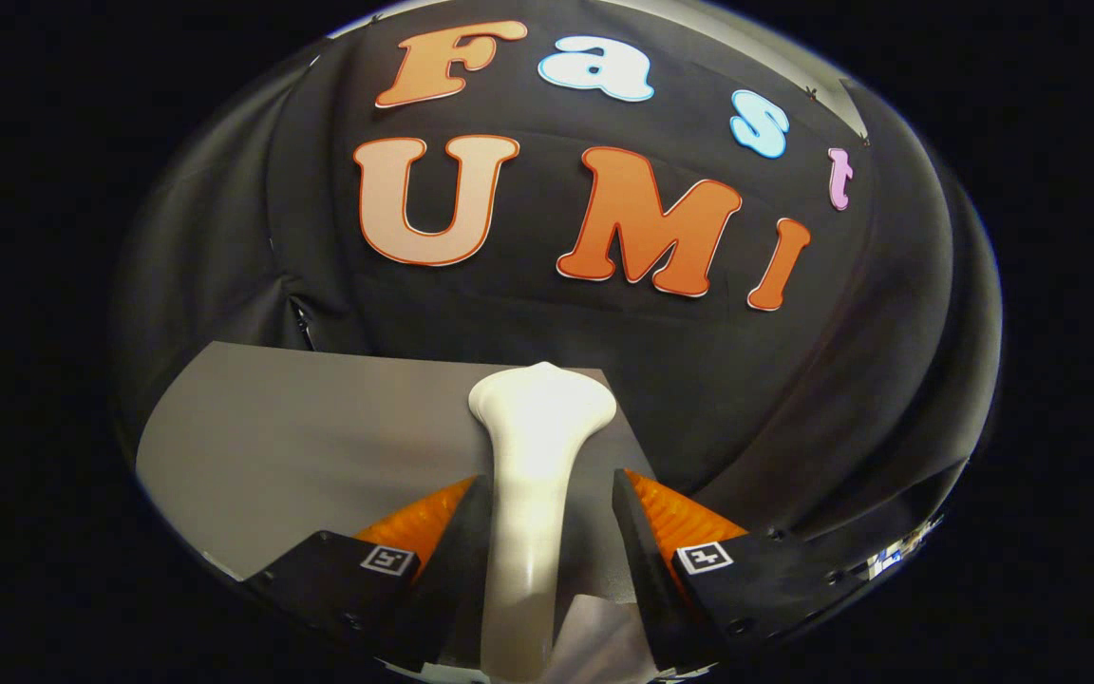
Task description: Iron the clothes twice with a garment steamer, once on the left side and once on the right side.
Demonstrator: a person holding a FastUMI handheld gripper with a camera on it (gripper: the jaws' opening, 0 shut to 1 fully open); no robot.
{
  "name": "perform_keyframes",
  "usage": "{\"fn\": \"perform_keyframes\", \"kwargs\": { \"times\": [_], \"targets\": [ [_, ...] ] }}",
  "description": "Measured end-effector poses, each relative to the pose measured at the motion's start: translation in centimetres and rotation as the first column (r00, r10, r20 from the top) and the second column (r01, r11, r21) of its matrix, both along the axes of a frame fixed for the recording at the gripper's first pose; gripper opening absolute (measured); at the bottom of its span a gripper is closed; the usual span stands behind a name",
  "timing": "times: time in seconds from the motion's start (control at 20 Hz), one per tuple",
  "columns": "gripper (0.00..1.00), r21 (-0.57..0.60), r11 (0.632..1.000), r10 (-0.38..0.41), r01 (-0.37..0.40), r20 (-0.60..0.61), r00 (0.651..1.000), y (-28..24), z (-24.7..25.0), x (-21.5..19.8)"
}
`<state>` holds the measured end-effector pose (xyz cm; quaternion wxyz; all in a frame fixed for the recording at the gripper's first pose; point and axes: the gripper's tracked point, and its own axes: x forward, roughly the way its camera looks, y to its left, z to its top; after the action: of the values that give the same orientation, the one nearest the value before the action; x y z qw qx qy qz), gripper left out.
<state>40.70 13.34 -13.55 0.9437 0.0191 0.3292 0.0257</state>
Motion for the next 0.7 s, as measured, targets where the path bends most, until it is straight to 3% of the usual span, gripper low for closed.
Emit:
{"fn": "perform_keyframes", "kwargs": {
  "times": [0.55,0.65,0.7],
  "targets": [
    [0.85,0.038,0.999,-0.015,0.018,-0.069,0.998,-0.2,-2.8,1.5],
    [0.81,0.031,1.0,0.004,-0.002,-0.086,0.996,0.2,-2.8,1.3],
    [0.71,0.028,1.0,0.001,0.001,-0.081,0.997,0.4,-2.6,1.0]
  ]
}}
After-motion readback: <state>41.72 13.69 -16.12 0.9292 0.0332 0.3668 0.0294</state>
